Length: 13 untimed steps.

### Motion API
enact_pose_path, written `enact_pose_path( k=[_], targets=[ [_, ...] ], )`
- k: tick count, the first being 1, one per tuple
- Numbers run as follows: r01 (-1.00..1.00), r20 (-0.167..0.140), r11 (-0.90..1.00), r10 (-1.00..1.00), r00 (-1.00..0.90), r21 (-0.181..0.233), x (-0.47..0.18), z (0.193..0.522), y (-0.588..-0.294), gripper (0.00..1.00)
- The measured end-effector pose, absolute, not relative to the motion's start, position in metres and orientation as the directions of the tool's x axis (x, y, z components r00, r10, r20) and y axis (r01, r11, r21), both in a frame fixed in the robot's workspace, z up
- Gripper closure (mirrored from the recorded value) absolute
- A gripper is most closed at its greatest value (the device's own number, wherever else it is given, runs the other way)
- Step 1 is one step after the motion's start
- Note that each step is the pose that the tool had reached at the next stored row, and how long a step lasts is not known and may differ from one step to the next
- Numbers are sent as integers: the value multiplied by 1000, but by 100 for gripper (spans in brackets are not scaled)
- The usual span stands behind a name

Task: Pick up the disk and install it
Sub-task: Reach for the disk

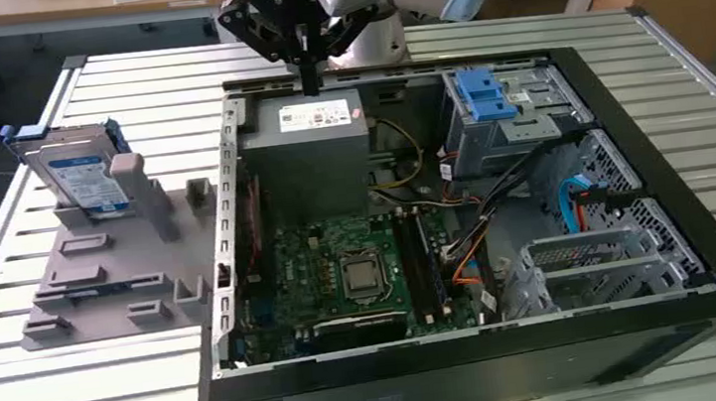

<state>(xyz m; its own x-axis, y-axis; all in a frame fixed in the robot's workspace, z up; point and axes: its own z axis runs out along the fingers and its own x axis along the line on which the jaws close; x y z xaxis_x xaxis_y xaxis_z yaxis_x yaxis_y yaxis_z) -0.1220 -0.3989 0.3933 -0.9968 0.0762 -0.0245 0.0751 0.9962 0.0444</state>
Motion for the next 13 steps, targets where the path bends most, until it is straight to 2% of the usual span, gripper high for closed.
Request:
enact_pose_path(
  k=[13],
  targets=[
    [75,-24,996,76,-997,44,-127,393,-399,89]
  ],
)
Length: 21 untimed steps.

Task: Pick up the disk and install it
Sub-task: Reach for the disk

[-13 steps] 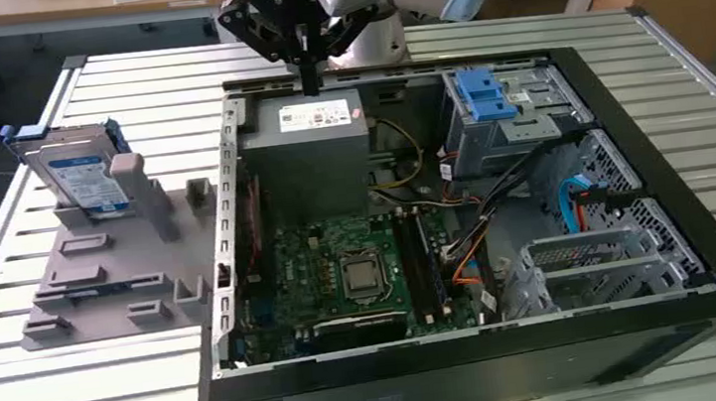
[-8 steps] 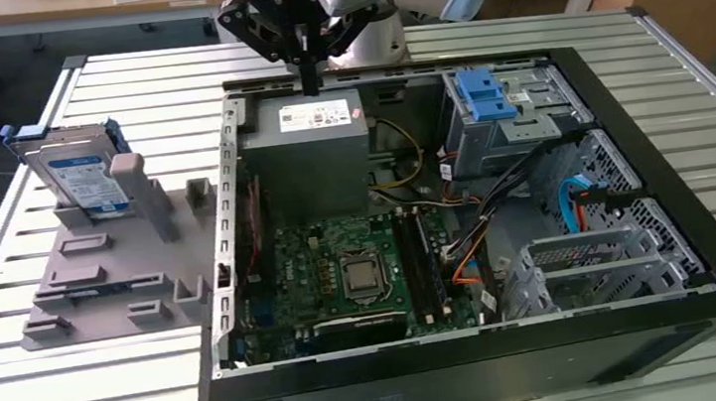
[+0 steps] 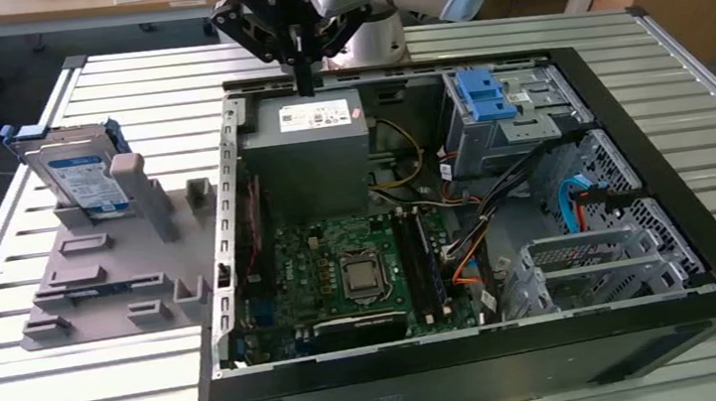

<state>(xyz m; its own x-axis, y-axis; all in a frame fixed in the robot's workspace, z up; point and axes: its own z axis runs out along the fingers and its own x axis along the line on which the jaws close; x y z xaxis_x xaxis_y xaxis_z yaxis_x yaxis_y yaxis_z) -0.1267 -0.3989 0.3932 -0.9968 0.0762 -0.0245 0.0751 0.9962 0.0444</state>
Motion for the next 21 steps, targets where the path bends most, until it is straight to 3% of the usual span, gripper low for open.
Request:
enact_pose_path(
  k=[21],
  targets=[
    [75,-24,996,76,-997,44,-144,393,-397,89]
  ],
)
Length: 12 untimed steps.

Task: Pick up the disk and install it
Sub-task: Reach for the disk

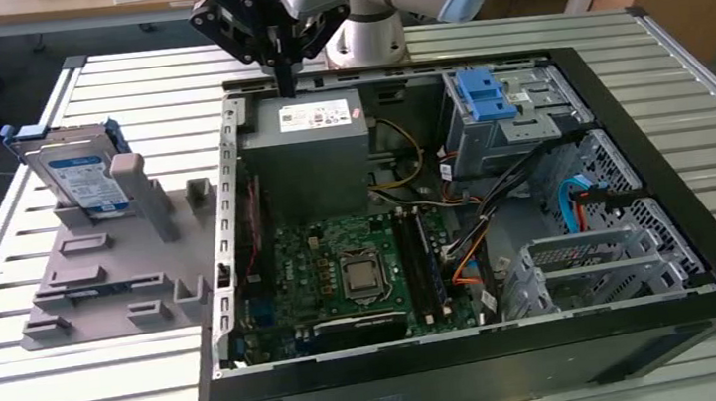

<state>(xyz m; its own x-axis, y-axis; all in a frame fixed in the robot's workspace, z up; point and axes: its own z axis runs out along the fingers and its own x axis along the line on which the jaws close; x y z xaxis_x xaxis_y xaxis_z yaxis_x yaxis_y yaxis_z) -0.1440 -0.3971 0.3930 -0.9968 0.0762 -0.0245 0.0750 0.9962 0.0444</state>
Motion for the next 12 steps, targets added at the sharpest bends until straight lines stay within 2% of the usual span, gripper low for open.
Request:
enact_pose_path(
  k=[12],
  targets=[
    [75,-24,996,76,-997,44,-149,393,-397,89]
  ],
)
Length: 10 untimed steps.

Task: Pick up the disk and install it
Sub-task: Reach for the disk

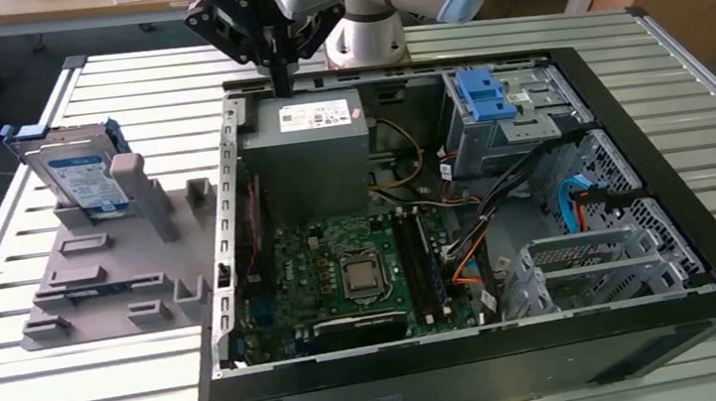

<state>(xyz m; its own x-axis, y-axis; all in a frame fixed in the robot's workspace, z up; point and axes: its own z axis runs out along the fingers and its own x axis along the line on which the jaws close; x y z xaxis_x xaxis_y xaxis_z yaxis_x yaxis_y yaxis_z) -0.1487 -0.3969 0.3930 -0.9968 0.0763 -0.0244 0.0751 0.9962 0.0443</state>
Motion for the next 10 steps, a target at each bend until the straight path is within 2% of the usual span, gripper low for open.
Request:
enact_pose_path(
  k=[10],
  targets=[
    [75,-24,996,76,-997,44,-160,393,-395,89]
  ],
)
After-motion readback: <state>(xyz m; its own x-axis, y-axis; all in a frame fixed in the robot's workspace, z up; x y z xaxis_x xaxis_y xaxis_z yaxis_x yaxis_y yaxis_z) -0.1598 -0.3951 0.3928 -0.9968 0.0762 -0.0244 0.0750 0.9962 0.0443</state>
